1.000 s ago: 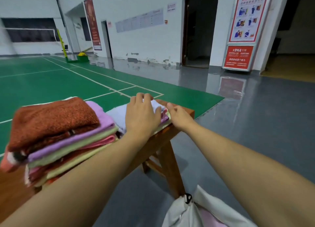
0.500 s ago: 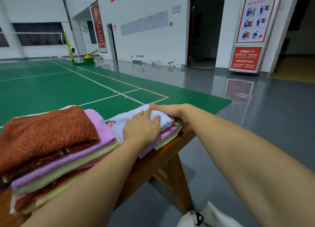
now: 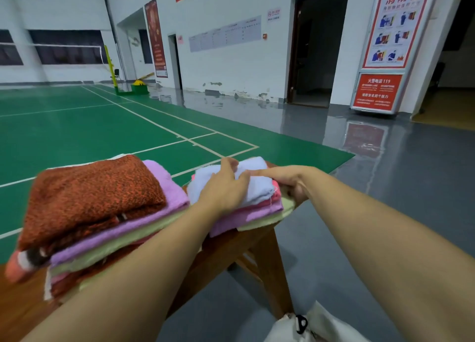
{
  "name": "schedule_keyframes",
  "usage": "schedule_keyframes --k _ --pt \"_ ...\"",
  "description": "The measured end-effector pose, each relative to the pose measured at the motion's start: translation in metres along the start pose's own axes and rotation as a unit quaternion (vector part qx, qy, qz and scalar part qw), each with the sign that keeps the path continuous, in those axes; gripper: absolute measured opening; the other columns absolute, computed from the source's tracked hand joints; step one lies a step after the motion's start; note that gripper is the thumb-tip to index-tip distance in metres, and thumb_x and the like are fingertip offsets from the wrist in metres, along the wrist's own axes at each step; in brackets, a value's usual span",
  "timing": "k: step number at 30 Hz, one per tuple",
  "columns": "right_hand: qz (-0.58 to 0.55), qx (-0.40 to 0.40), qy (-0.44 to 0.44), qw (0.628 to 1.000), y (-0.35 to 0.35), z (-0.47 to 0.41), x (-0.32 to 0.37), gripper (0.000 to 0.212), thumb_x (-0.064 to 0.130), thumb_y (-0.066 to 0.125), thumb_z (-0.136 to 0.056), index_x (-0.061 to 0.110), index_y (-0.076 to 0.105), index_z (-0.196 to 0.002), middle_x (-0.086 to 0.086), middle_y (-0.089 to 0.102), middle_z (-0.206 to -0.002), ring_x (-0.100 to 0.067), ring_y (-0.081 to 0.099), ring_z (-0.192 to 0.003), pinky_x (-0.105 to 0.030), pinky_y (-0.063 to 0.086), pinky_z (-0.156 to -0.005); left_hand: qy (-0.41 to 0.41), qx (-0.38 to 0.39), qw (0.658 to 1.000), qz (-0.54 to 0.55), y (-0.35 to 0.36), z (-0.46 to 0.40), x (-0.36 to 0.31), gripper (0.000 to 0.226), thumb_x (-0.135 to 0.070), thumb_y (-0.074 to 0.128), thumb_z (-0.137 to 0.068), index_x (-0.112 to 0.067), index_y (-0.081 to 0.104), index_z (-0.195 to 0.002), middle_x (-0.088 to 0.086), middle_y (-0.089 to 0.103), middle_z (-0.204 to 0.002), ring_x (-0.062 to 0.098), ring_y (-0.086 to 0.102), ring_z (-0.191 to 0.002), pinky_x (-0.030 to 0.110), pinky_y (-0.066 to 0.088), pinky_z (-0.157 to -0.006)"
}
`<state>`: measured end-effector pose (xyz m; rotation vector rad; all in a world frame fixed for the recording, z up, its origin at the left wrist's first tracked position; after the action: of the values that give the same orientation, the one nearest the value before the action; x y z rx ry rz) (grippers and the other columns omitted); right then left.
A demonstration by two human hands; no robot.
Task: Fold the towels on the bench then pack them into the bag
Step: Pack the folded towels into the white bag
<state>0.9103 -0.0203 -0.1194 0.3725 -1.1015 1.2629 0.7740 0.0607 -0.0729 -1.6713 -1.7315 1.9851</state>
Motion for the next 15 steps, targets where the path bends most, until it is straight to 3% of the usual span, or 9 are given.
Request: schedule_keyframes --k 3,5,6,8,10,13,15 --pt "-0.035 0.016 0.017 0.999 -0.006 0.013 -0.023 0.094 0.060 0.095 -0.049 0.009 0.071 -0.124 -0.019 0.073 -0.117 -0.035 0.069 -0.112 -0.054 0.051 -0.103 -0.080 -0.062 0.994 -0.047 -0.017 -0.005 0.015 0.056 -0.052 0.045 -0.100 -0.012 0.044 -0.139 0.016 0.054 -0.143 0.038 0.051 -0.129 0.047 0.035 -0.112" --pt "-0.065 0.017 0.018 0.998 -0.011 0.022 -0.038 0.088 0.058 0.094 -0.056 0.010 0.070 -0.126 -0.019 0.072 -0.120 -0.036 0.068 -0.115 -0.055 0.049 -0.105 -0.169 -0.043 0.984 -0.041 -0.016 -0.003 0.033 0.084 -0.066 0.052 -0.092 -0.006 0.034 -0.149 0.020 0.044 -0.151 0.041 0.045 -0.135 0.050 0.034 -0.114" --pt "-0.082 0.021 0.015 0.996 -0.012 0.027 -0.045 0.084 0.056 0.093 -0.061 0.011 0.069 -0.127 -0.019 0.071 -0.121 -0.037 0.067 -0.116 -0.056 0.048 -0.106 -0.211 -0.013 0.977 0.023 -0.007 0.002 0.038 0.093 -0.069 0.058 -0.088 -0.006 0.033 -0.151 0.020 0.043 -0.151 0.040 0.046 -0.134 0.049 0.037 -0.113" --pt "-0.116 0.022 0.003 0.993 -0.015 0.036 -0.056 0.072 0.049 0.088 -0.072 0.010 0.067 -0.128 -0.019 0.072 -0.120 -0.038 0.067 -0.116 -0.056 0.048 -0.106 -0.263 0.054 0.943 0.197 0.017 0.010 0.036 0.080 -0.066 0.066 -0.086 -0.006 0.050 -0.136 0.017 0.060 -0.131 0.034 0.059 -0.113 0.041 0.049 -0.098" --pt "-0.154 0.014 -0.012 0.988 -0.019 0.044 -0.063 0.068 0.044 0.086 -0.074 0.010 0.065 -0.128 -0.019 0.073 -0.117 -0.037 0.068 -0.113 -0.056 0.050 -0.104 -0.283 0.120 0.918 0.252 0.030 0.020 0.026 0.062 -0.062 0.069 -0.086 -0.006 0.058 -0.112 0.015 0.065 -0.104 0.029 0.061 -0.090 0.036 0.049 -0.080" --pt "-0.218 0.008 -0.028 0.976 -0.016 0.053 -0.065 0.072 0.051 0.087 -0.071 0.013 0.065 -0.128 -0.016 0.074 -0.115 -0.036 0.071 -0.108 -0.052 0.056 -0.096 -0.312 0.163 0.903 0.246 0.041 0.026 0.028 0.084 -0.068 0.079 -0.072 -0.008 0.056 -0.125 0.017 0.066 -0.119 0.037 0.062 -0.106 0.046 0.048 -0.101" --pt "-0.247 -0.007 -0.039 0.968 -0.013 0.054 -0.069 0.077 0.056 0.088 -0.066 0.017 0.064 -0.129 -0.015 0.075 -0.114 -0.035 0.072 -0.106 -0.051 0.057 -0.092 -0.310 0.159 0.902 0.256 0.045 0.034 0.024 0.086 -0.068 0.079 -0.070 -0.009 0.055 -0.128 0.016 0.065 -0.122 0.036 0.061 -0.108 0.047 0.048 -0.101"
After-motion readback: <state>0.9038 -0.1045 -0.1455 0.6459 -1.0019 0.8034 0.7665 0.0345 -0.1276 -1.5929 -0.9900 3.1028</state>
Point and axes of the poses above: each hand's wrist, its own z-axis away from the middle knuckle, its own y-axis out of the palm, x = y × z, the point moved 9 cm from there along -z, towards the middle knuckle
